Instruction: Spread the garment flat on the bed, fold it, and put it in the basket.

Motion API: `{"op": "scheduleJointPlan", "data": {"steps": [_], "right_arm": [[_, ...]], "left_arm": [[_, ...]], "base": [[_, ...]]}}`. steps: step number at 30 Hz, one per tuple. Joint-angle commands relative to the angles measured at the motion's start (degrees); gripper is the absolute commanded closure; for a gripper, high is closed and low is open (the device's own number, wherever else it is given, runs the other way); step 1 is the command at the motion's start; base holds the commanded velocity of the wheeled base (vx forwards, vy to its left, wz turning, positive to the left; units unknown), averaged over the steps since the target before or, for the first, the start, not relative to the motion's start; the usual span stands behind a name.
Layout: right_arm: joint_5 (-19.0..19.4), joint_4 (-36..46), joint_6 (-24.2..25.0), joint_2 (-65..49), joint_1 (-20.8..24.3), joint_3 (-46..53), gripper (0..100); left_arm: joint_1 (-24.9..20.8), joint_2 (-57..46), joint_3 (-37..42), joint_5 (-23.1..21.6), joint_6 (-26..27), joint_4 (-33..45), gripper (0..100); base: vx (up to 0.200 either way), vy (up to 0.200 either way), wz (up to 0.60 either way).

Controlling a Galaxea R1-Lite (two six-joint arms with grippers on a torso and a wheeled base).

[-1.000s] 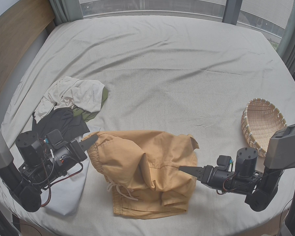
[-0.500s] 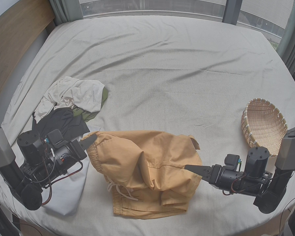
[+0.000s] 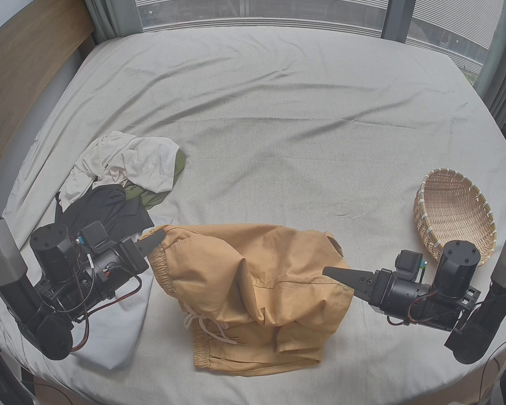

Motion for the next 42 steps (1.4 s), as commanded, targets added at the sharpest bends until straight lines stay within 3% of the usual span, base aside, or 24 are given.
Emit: {"op": "scheduleJointPlan", "data": {"steps": [1, 42], "right_arm": [[0.1, 0.0, 0.0, -1.3, 0.4, -1.8, 0], [-0.3, -0.1, -0.7, 6.7, 3.0, -6.9, 0]], "left_arm": [[-0.1, -0.1, 0.0, 0.0, 0.0, -0.1, 100], [-0.5, -0.6, -0.1, 0.0, 0.4, -0.1, 100]], "base": [[0.000, 0.000, 0.00], [0.000, 0.000, 0.00]]}}
